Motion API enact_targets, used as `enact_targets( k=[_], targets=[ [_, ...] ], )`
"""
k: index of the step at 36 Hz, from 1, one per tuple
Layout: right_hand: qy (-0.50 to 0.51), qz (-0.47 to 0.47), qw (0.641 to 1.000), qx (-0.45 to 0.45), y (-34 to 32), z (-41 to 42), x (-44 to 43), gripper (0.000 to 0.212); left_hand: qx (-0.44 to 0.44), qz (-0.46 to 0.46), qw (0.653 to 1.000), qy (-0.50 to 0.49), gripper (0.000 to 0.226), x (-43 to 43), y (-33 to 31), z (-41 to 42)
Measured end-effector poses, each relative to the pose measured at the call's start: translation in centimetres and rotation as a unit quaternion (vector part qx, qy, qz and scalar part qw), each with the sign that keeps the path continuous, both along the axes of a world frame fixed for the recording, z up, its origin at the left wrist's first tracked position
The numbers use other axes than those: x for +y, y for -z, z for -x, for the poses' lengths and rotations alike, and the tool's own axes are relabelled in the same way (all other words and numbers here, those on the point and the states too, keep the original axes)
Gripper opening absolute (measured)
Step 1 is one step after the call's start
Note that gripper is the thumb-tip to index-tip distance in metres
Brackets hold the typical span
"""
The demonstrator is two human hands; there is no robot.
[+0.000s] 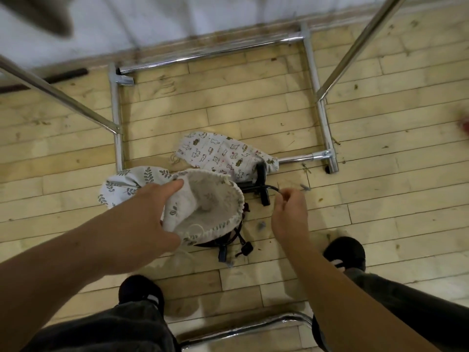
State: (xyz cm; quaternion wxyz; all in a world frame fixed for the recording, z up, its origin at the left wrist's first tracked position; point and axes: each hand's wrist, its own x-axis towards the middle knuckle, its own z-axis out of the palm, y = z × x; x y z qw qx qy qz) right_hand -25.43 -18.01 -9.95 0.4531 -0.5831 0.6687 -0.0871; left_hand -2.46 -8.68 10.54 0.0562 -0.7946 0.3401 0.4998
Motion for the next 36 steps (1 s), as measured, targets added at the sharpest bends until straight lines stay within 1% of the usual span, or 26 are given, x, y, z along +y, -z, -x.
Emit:
enact_targets(
  k=[3, 6, 9, 12, 15, 18, 20, 24, 26, 30, 33, 36],
  targets=[
    [-0.035, 0.043, 0.998, -0.037, -3.0, -1.2, 0.9, 0.004, 0.007, 0.002, 1.000, 0.023, 0.100, 0.1, -0.2, -0.2],
    [-0.062, 0.066, 0.994, -0.056, -5.8, -2.0, 1.8, 0.011, 0.014, 0.008, 0.999, 0.041, 0.096, 0.1, -0.3, -0.3],
    [-0.087, 0.087, 0.991, -0.060, -8.0, -2.8, 2.5, 0.014, 0.018, 0.016, 0.998, 0.053, 0.100, 0.1, -0.3, -0.5],
    [-0.116, 0.112, 0.983, -0.089, -10.4, -3.6, 3.5, 0.014, 0.020, 0.015, 0.998, 0.065, 0.101, 0.1, -0.8, -0.4],
    [-0.159, 0.136, 0.971, -0.113, -11.6, -4.2, 4.3, 0.011, 0.031, 0.024, 0.997, 0.061, 0.100, 0.0, -1.3, -0.3],
    [-0.215, 0.168, 0.956, -0.106, -11.8, -4.3, 4.8, 0.016, 0.027, 0.037, 0.997, 0.057, 0.096, 0.1, -1.5, -0.4],
    [-0.212, 0.173, 0.956, -0.107, -11.6, -4.1, 4.9, 0.017, 0.024, 0.039, 0.998, 0.049, 0.094, 0.3, -1.6, -0.5],
    [-0.141, 0.147, 0.976, -0.081, -10.4, -3.4, 4.2, 0.008, 0.023, 0.033, 0.998, 0.042, 0.093, 0.7, -2.0, -0.8],
    [-0.106, 0.113, 0.986, -0.064, -9.6, -2.8, 3.5, 0.012, 0.025, 0.029, 0.999, 0.038, 0.092, 0.8, -2.2, -0.9],
    [-0.061, 0.075, 0.995, -0.039, -7.5, -1.3, 2.1, 0.016, 0.032, 0.030, 0.998, 0.034, 0.093, 1.0, -2.3, -0.9],
    [-0.076, 0.039, 0.996, -0.001, -5.3, -0.1, 0.9, 0.018, 0.025, 0.025, 0.999, 0.031, 0.089, 1.0, -2.3, -0.7],
    [-0.139, -0.014, 0.988, 0.062, -2.5, 0.9, -0.1, 0.026, 0.027, 0.012, 0.999, 0.022, 0.090, 1.1, -2.2, -0.7]
  ],
)
